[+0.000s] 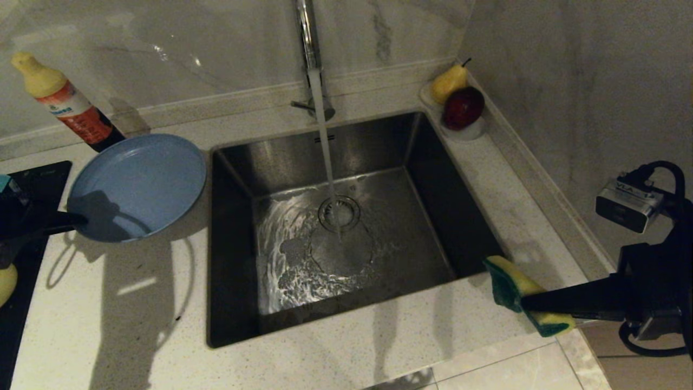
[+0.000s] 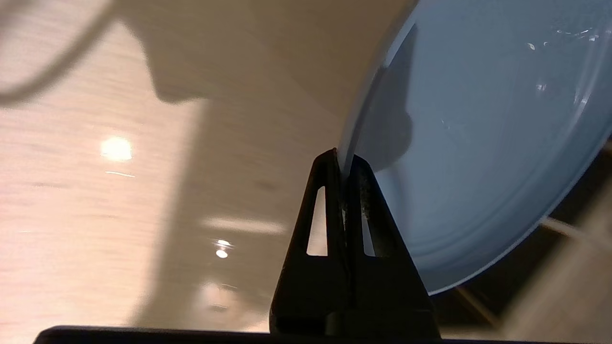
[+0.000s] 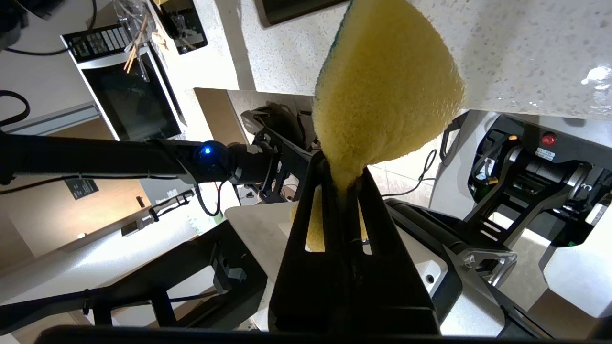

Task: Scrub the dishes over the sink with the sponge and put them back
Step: Wash the plate

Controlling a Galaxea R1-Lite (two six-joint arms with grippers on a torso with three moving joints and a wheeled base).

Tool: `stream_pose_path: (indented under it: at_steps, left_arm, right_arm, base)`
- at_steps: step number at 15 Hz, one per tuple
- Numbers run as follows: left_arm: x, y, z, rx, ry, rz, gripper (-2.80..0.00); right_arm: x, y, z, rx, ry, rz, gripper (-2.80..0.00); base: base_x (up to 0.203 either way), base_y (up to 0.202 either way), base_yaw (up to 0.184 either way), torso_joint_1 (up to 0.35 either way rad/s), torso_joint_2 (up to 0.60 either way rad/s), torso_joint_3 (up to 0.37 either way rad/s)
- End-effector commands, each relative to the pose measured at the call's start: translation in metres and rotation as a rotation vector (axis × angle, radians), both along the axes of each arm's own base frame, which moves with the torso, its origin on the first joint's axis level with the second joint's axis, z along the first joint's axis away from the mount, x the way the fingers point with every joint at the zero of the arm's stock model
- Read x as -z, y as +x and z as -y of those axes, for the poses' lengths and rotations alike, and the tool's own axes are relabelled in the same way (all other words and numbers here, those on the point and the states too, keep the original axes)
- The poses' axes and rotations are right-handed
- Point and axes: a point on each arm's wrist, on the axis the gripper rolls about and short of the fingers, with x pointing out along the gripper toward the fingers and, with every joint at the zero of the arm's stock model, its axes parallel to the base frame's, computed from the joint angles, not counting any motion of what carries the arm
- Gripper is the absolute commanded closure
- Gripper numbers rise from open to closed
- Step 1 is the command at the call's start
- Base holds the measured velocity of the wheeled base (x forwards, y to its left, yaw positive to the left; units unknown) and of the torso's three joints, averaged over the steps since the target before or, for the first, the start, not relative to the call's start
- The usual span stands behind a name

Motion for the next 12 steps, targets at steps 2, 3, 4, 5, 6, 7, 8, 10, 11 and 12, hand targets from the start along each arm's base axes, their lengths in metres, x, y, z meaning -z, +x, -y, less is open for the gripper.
stream_pose_path:
  at_steps: [2,3,4,5,6,7,8,10,11,12]
  left_arm:
    - [-0.017,0.005,0.041,0.123,-0.015,0.047,0.00]
    - [-0.017,0.010,0.053,0.151,-0.011,0.042,0.00]
    - [-0.016,0.017,0.068,0.173,-0.001,0.029,0.00]
    - [-0.014,0.028,0.084,0.184,0.013,0.007,0.00]
    - [-0.011,0.040,0.101,0.189,0.031,-0.015,0.00]
    - [-0.011,0.050,0.117,0.193,0.050,-0.023,0.00]
    - [-0.012,0.060,0.132,0.206,0.064,-0.022,0.00]
    - [-0.009,0.074,0.155,0.250,0.073,-0.029,0.00]
    - [-0.005,0.080,0.164,0.264,0.074,-0.038,0.00]
    - [-0.001,0.085,0.171,0.278,0.076,-0.049,0.00]
  right_arm:
    - [0.000,0.001,0.000,-0.001,0.003,-0.002,0.00]
    - [-0.001,0.000,0.000,-0.001,0.004,0.001,0.00]
    - [-0.002,-0.001,0.000,-0.001,0.006,0.007,0.00]
    - [-0.003,-0.002,0.001,0.000,0.007,0.012,0.00]
    - [-0.003,-0.003,0.001,0.001,0.009,0.012,0.00]
    - [-0.003,-0.003,0.001,0.000,0.009,0.011,0.00]
    - [-0.003,-0.003,0.001,-0.001,0.009,0.014,0.00]
    - [-0.005,-0.006,0.002,0.001,0.013,0.023,0.00]
    - [-0.005,-0.007,0.003,0.000,0.014,0.026,0.00]
    - [-0.006,-0.009,0.003,-0.001,0.016,0.033,0.00]
  base:
    - [0.000,0.000,0.000,0.000,0.00,0.000]
    - [0.000,0.000,0.000,0.000,0.00,0.000]
    - [0.000,0.000,0.000,0.000,0.00,0.000]
    - [0.000,0.000,0.000,0.000,0.00,0.000]
    - [0.000,0.000,0.000,0.000,0.00,0.000]
    - [0.000,0.000,0.000,0.000,0.00,0.000]
    - [0.000,0.000,0.000,0.000,0.00,0.000]
    - [0.000,0.000,0.000,0.000,0.00,0.000]
    - [0.000,0.000,0.000,0.000,0.00,0.000]
    - [0.000,0.000,0.000,0.000,0.00,0.000]
